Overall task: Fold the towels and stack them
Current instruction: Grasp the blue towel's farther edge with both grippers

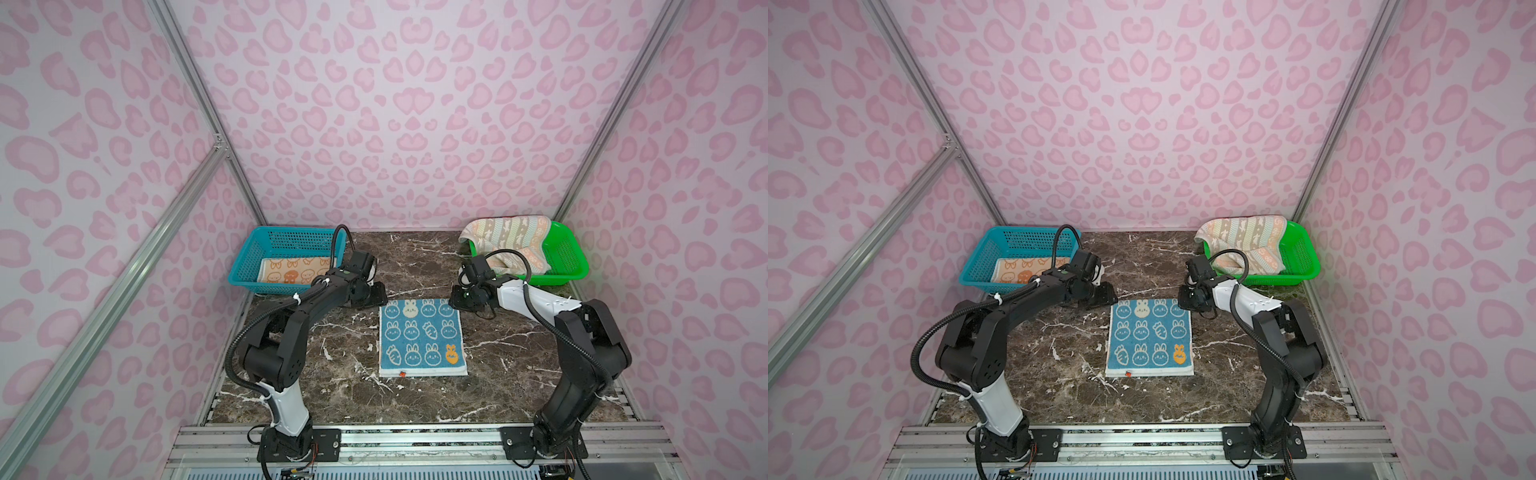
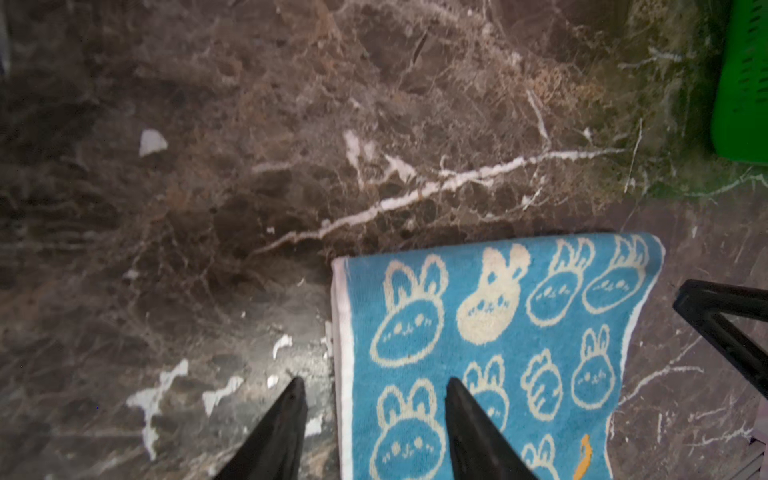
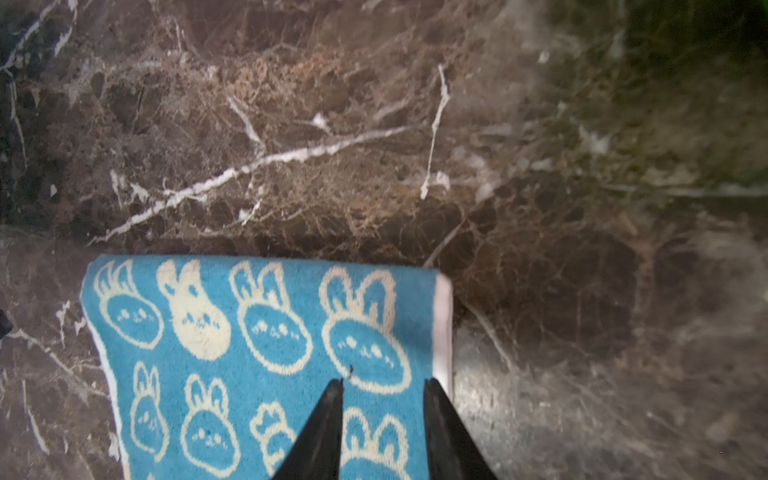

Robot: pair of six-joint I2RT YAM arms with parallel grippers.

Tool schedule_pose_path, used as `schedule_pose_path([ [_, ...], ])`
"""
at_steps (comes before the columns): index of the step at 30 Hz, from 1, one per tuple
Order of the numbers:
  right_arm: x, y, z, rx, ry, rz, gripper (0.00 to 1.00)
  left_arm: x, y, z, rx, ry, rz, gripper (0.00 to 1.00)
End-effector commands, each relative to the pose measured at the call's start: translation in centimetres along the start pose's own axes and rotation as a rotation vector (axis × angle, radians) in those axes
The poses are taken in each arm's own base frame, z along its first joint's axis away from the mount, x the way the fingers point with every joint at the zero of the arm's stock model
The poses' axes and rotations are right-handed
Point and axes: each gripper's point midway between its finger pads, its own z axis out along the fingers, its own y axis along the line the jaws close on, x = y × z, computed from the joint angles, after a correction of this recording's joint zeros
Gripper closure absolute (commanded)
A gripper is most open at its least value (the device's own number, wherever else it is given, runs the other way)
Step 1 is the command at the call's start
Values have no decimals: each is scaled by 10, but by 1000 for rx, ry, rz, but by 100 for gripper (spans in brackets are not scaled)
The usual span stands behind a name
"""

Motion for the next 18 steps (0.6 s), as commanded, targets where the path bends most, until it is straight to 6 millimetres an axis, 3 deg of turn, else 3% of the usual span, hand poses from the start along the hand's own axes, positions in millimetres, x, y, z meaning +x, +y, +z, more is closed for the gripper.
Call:
schedule_pose_path([
  [1, -10, -13, 10, 56, -20, 49, 65, -9, -6, 13, 36, 14, 24, 47],
  [9, -11, -15, 19, 53, -10, 72, 64, -7, -6, 38, 43, 85, 31, 54],
  [18, -3, -17, 33, 25, 16, 101, 75, 0, 2, 47, 13, 123, 26, 61],
])
